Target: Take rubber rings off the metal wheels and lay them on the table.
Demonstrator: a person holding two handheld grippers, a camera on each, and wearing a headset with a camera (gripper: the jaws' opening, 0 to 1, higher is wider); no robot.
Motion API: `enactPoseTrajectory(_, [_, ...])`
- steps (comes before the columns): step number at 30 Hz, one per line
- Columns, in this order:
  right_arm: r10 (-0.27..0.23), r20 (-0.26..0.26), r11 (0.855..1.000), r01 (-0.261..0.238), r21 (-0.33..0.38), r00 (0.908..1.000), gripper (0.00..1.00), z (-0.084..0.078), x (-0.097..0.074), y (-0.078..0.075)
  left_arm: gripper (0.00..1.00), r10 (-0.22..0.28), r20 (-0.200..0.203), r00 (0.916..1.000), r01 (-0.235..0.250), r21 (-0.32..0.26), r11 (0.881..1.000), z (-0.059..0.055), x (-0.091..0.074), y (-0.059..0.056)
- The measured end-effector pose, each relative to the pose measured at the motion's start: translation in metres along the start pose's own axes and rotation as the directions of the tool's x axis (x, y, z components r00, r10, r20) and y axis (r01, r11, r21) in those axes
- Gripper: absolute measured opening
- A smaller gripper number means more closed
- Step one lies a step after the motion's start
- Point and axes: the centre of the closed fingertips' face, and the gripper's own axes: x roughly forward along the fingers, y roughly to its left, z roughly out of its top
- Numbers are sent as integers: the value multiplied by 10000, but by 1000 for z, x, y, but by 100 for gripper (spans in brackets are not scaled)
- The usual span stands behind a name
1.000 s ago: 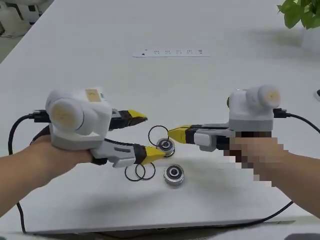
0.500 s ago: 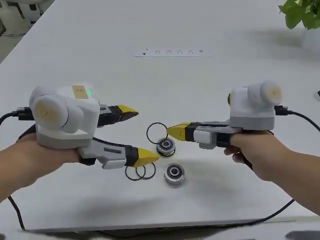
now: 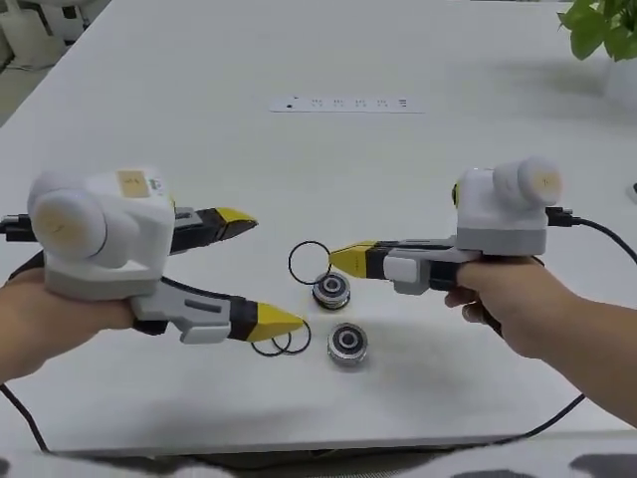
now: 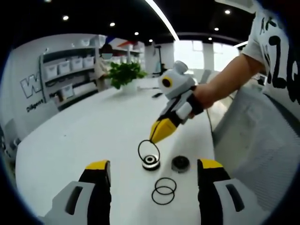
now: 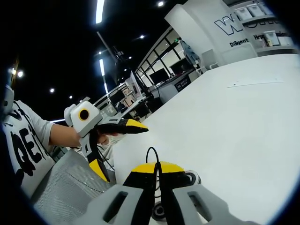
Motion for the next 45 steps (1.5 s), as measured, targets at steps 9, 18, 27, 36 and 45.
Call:
enactPoseTrajectory(9, [139,-216,9999,-137,74,9997,0,-5,5,5,81,35,-117,9999,-35,-31,10000,-9,-9,1])
enactPoseTrajectory(18, [326,-570,9993,-315,198,9978,0,-13,12,10,83,86,-200,9998,-89,-155,9998,-18,-15,2])
enactPoseTrajectory(27, [538,-942,9984,-519,226,9941,0,-22,21,15,84,137,-267,9995,-143,-215,9997,-25,-20,2])
enactPoseTrajectory(36, [678,-1288,9975,-649,266,9894,0,-31,29,16,85,203,-299,9993,-212,-301,9993,-31,-26,3])
enactPoseTrajectory(45, [805,-1608,9966,-771,272,9837,0,-38,37,15,87,219,-378,9990,-233,-368,9991,-38,-29,4])
